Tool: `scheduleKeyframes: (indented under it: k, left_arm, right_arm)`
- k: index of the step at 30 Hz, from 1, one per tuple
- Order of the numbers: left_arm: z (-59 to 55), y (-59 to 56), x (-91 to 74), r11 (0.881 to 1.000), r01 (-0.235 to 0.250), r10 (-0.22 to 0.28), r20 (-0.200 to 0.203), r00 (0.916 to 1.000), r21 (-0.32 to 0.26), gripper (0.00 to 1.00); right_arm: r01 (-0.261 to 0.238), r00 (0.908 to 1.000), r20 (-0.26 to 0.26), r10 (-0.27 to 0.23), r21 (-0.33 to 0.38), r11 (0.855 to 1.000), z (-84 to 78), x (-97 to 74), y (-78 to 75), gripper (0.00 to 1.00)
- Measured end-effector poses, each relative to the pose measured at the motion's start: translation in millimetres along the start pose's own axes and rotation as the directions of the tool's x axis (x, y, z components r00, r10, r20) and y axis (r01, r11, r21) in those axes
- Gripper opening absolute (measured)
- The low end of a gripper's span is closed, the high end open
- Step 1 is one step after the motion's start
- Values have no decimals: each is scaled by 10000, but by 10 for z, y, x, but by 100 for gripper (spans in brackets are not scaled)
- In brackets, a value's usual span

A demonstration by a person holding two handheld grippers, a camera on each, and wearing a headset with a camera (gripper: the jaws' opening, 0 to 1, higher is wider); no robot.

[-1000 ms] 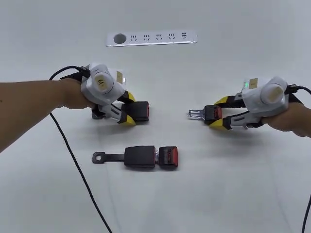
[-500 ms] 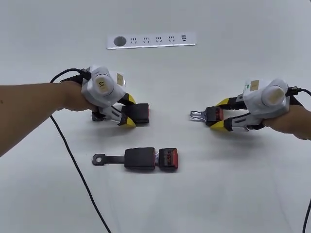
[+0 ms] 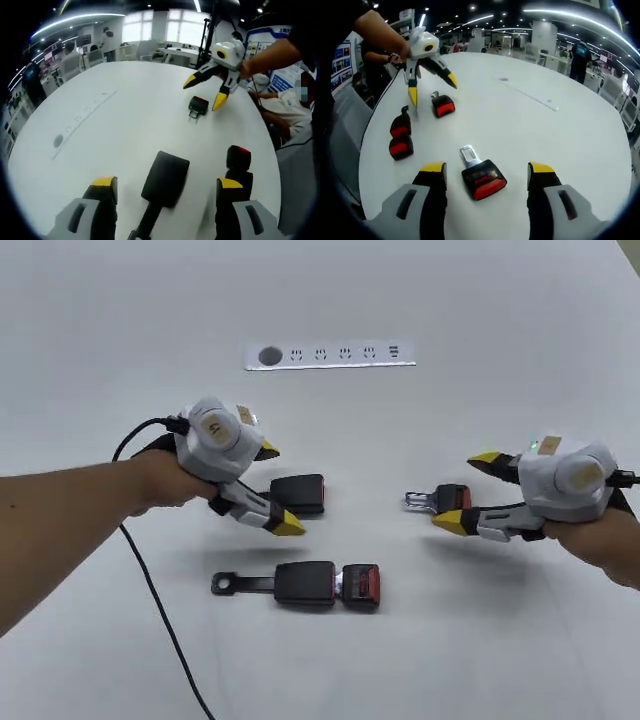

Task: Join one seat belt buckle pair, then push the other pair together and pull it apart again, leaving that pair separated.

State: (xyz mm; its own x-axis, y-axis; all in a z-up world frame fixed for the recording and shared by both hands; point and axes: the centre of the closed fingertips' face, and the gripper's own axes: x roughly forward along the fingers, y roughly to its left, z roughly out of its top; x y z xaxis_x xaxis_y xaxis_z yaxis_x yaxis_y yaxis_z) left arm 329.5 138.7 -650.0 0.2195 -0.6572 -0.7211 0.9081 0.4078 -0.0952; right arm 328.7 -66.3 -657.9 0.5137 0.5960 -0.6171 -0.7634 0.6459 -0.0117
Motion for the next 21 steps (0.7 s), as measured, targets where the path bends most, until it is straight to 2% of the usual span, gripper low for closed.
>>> scheduleKeyframes:
  k: [1, 2, 4, 7, 9, 10, 12, 14, 17, 19, 21]
  left_arm:
    - [16, 12, -30, 9998, -204, 205, 172, 9996, -71, 83]
    - [25, 8, -94, 9987, -433, 440, 282, 9986, -258, 83]
    - [18, -2, -172, 9957, -693, 720, 440, 9964, -614, 87]
    - [13, 10, -272, 9869, -1169, 1270, 882, 9880, -1112, 94]
    - [44, -5, -378, 9810, -1446, 1602, 1204, 9797, -1292, 96]
    - [17, 7, -391, 9764, -1572, 1766, 1290, 9758, -1478, 98]
    - [21, -47, -482, 9672, -1580, 1895, 1508, 9702, -1989, 100]
    - [-56, -68, -558, 9600, -1863, 2192, 1471, 9645, -2088, 100]
    - [-160, -138, -659, 9533, -1924, 2313, 1532, 9607, -2329, 100]
    - [-223, -251, -723, 9474, -2047, 2465, 1531, 9570, -2459, 100]
    - [-304, -288, -809, 9385, -2106, 2596, 1569, 9529, -2735, 100]
  right_arm:
    - [171, 9998, 107, -172, 80, 9998, 27, -31, 32, 65]
    - [483, 9981, 359, -500, 467, 9977, 72, -71, 53, 66]
    - [948, 9911, 848, -1031, 963, 9908, 117, -112, 37, 67]
    - [1349, 9869, 766, -1420, 914, 9866, 104, -181, 118, 72]
    - [1721, 9781, 946, -1852, 1311, 9763, 134, -250, 175, 76]
    - [1843, 9756, 934, -1987, 1437, 9723, 133, -270, 194, 79]
    - [1993, 9714, 967, -2168, 1640, 9661, 126, -304, 239, 86]
    - [2213, 9642, 1073, -2423, 1769, 9590, 119, -348, 256, 87]
    - [2512, 9530, 1148, -2803, 2175, 9432, 165, -470, 341, 88]
    - [2595, 9497, 1178, -2901, 2220, 9399, 185, -525, 423, 88]
    - [2680, 9429, 1294, -3070, 2525, 9297, 211, -577, 491, 89]
